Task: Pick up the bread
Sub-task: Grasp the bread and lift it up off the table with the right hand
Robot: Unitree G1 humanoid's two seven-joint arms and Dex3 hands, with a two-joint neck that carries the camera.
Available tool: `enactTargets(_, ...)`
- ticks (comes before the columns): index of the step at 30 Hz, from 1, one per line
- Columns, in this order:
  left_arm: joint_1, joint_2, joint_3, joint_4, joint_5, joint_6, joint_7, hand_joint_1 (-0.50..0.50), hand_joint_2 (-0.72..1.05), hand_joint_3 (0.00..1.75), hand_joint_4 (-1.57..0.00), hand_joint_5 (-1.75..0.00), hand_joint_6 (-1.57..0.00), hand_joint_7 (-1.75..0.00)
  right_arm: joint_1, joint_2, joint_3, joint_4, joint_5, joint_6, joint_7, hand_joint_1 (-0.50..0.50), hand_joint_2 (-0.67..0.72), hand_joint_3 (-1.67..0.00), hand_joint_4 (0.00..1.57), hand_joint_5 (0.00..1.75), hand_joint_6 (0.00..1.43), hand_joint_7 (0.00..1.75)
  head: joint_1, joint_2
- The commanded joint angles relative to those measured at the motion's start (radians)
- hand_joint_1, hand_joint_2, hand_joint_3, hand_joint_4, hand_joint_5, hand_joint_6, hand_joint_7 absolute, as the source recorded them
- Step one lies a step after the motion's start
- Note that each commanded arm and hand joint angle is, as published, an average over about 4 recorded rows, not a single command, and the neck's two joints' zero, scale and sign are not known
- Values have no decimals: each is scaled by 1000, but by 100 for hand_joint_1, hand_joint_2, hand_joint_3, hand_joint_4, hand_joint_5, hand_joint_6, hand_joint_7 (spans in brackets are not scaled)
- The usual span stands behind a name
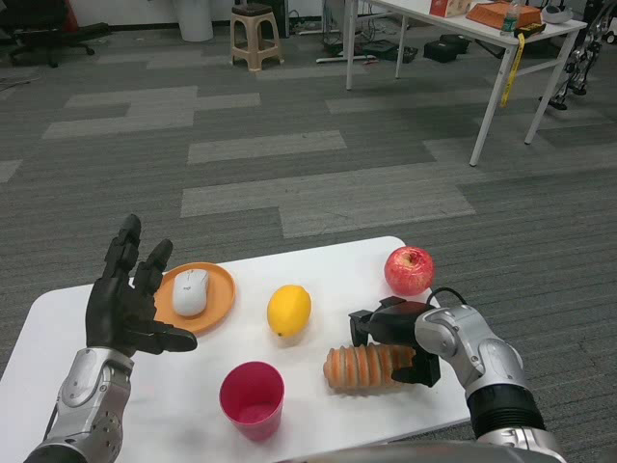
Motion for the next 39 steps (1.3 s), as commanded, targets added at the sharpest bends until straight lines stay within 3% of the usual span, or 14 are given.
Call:
enactTargets(1,4,1,6,-3,0,-2,-3,50,-28,9,0,-41,0,0,86,2,21,141,-21,37,82,-46,-16,-159,0,68,0,143,-1,-1)
enactTargets(7,4,1,5,-3,0,-2,-3,50,-28,9,0,-41,0,0,86,-14,20,139,73,37,90,-50,-16,-159,0,68,0,140,-2,-3)
enactTargets(16,4,2,5,-3,0,-2,-3,50,-28,4,0,-41,0,0,88,-16,3,65,296,41,106,-50,-10,-159,0,68,0,140,0,-3)
enactTargets(28,3,3,5,-2,0,-2,-2,50,-28,9,0,-41,0,0,111,-17,14,-23,744,140,108,-50,-10,-159,0,68,0,140,7,1)
enactTargets(34,2,3,4,-2,0,-2,-3,50,-28,7,0,-41,0,0,111,-31,36,-29,767,138,108,-46,-11,-159,0,68,0,138,9,2)
enactTargets(37,1,2,4,-1,0,-2,-3,50,-28,7,0,-41,0,0,110,-43,53,-20,670,61,101,-47,-18,-157,0,68,0,126,10,1)
enactTargets(39,1,1,4,0,0,-2,-3,50,-28,7,0,-41,0,0,109,-44,39,-11,566,-11,98,-46,-24,-151,0,70,0,99,9,0)
